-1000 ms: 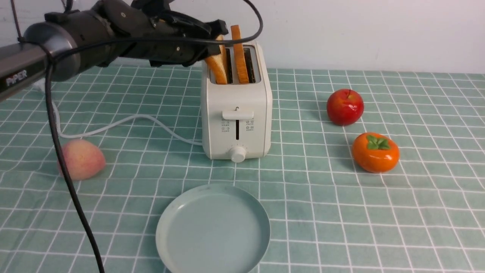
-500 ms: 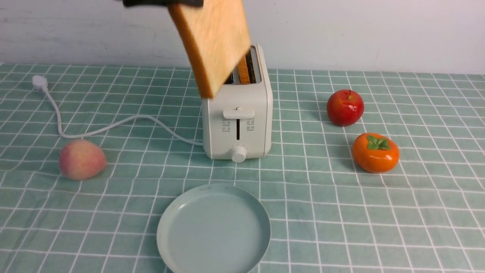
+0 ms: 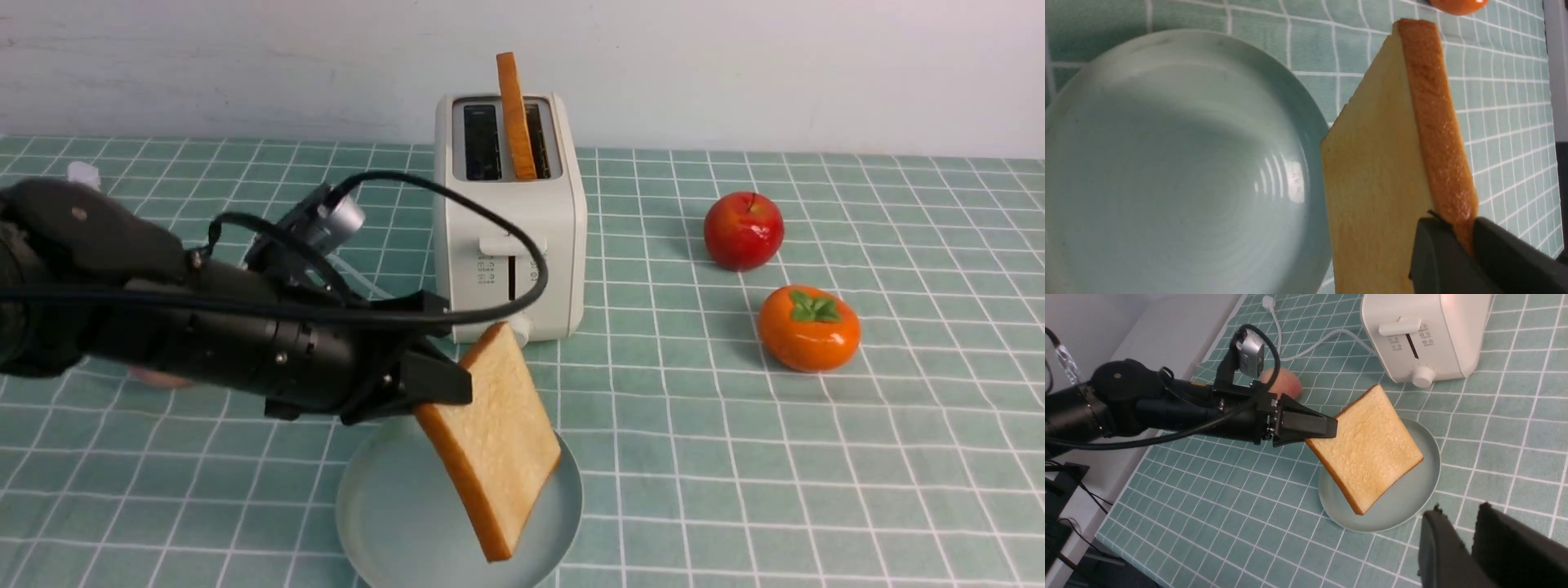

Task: Take toasted bread from bread machine on blue coffee table place on plate.
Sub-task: 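Place the slice of bread on the plate with the left gripper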

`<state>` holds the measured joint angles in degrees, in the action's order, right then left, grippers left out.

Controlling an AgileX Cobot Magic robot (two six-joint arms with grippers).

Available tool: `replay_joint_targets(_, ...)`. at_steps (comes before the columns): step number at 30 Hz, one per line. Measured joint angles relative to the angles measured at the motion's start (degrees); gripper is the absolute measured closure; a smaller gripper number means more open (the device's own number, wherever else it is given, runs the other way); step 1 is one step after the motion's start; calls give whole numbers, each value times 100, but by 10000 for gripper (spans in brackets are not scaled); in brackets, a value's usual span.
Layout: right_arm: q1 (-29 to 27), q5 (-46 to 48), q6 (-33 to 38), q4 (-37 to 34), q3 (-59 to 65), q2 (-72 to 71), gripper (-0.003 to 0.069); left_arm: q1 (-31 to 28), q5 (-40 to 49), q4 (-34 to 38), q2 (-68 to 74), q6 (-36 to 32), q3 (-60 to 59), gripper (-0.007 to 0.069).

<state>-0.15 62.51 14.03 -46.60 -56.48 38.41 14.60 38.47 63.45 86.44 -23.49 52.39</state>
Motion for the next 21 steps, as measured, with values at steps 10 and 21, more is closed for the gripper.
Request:
replay_joint_targets(10,0,0,0,57,0,0,516,0,-226,171,467,-87,-105,524)
replay_joint_targets(21,0,-330,31,577,0,38,501,0,181,-2290,362,869,85,208)
